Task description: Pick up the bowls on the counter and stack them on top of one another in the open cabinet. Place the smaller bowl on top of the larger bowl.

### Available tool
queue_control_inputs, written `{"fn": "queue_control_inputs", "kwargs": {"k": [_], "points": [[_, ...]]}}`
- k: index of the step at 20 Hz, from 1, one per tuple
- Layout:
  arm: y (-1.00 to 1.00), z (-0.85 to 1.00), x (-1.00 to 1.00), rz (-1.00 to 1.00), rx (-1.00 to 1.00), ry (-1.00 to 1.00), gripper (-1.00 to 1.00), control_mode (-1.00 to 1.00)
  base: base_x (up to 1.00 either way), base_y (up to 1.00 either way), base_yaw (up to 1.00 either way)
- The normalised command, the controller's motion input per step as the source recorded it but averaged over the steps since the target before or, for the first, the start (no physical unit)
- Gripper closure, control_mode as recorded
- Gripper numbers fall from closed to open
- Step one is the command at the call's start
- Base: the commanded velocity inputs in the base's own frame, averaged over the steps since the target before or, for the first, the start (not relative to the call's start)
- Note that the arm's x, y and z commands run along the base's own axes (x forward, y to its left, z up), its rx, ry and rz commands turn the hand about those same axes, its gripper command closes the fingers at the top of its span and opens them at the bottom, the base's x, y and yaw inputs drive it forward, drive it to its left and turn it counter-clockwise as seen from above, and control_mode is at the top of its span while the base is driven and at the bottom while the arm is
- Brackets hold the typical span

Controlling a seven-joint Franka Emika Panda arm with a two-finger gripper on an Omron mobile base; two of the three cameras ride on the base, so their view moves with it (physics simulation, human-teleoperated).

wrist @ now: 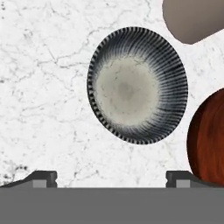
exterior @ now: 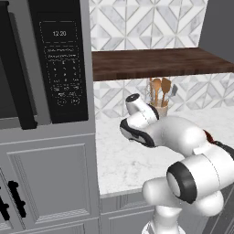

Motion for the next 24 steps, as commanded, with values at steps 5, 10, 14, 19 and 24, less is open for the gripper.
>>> {"fn": "queue_control_inputs", "kwargs": {"k": [5, 10, 14, 19, 24], "points": [[-0.06, -0.43, 0.32, 0.00, 0.00, 0.05, -1.00, -1.00, 0.00, 0.00, 0.00], [-0.24, -0.42, 0.26, 0.01, 0.00, 0.00, -1.00, -1.00, 0.00, 0.00, 0.00], [-0.13, -0.46, 0.16, 0.02, 0.02, 0.00, -1.00, -1.00, 0.00, 0.00, 0.00], [-0.03, -0.34, 0.05, 0.04, 0.03, 0.00, 1.00, -1.00, 0.00, 0.00, 0.00], [0.00, -0.01, 0.01, 0.00, 0.00, 0.00, 1.00, -1.00, 0.00, 0.00, 0.00]]}}
